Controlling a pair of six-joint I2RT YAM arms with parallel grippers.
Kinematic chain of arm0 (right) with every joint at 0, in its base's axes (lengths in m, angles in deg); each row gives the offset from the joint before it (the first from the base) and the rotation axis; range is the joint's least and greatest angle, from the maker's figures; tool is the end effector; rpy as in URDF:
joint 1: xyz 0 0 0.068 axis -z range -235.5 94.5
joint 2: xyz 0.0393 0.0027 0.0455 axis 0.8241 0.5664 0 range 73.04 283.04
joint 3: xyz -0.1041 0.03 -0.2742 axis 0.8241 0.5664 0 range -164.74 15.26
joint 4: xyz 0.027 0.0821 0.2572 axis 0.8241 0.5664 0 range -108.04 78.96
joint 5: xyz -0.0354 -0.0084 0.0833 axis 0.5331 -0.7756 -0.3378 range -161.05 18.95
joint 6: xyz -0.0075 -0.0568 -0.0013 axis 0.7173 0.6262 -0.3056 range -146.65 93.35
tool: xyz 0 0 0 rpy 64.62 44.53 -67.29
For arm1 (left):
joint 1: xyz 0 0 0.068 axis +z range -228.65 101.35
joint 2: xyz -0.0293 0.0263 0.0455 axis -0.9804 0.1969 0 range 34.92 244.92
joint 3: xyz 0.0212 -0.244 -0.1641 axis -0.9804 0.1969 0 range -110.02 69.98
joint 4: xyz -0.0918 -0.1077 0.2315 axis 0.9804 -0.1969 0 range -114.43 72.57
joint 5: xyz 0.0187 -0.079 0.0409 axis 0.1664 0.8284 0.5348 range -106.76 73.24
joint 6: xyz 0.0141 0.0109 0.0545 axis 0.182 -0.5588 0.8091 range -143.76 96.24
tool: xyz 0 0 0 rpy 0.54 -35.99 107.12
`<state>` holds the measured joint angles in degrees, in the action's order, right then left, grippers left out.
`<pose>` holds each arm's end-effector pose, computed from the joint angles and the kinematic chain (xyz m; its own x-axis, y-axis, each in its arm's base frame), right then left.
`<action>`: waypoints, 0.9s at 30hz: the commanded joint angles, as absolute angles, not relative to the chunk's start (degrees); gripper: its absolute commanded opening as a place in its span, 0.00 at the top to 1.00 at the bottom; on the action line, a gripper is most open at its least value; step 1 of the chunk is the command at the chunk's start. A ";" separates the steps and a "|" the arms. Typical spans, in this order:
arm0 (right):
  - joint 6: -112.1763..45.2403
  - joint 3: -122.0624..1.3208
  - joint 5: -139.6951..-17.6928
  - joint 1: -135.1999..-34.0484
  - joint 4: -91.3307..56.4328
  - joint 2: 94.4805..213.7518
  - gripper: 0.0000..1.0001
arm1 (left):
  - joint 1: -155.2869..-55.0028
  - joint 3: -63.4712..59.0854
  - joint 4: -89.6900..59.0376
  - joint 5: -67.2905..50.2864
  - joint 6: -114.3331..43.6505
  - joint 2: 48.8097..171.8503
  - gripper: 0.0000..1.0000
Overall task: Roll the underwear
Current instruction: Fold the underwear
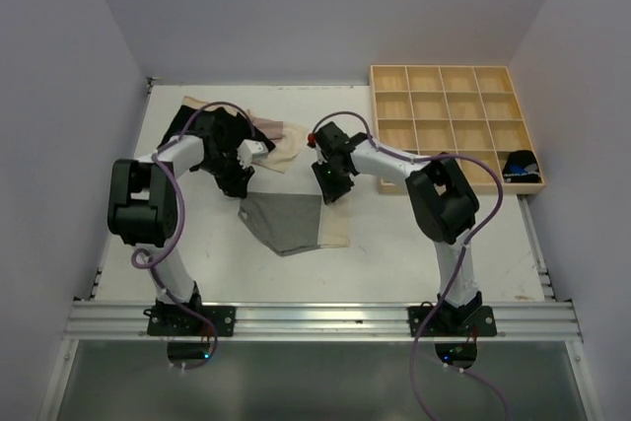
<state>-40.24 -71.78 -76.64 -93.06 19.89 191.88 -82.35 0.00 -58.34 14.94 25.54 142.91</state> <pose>0.3518 0.2754 0.1737 -0.8716 -0.3754 -0.3152 -0.4410 0.8813 0.1700 0.3655 -0.0450 0.1695 -0.5205 0.6801 -0.5163 0.8440 0.5013 -0.1907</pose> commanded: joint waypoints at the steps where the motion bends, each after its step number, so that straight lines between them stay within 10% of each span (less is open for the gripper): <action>1: -41.07 -72.19 -76.33 -92.41 20.28 187.92 0.72 | -81.72 2.64 -57.69 16.63 30.45 134.44 0.55; 11: -45.46 -57.27 -85.81 -93.37 16.24 171.13 0.76 | -90.38 21.51 -52.94 17.19 37.24 105.79 0.43; 27: -40.98 -48.19 -80.80 -95.75 16.68 167.95 0.77 | -121.97 39.47 -34.92 4.95 23.35 103.30 0.47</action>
<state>-41.33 -48.09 -81.05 -95.81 18.23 169.30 -119.86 38.93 -41.70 7.01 26.26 103.02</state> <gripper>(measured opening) 0.229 0.529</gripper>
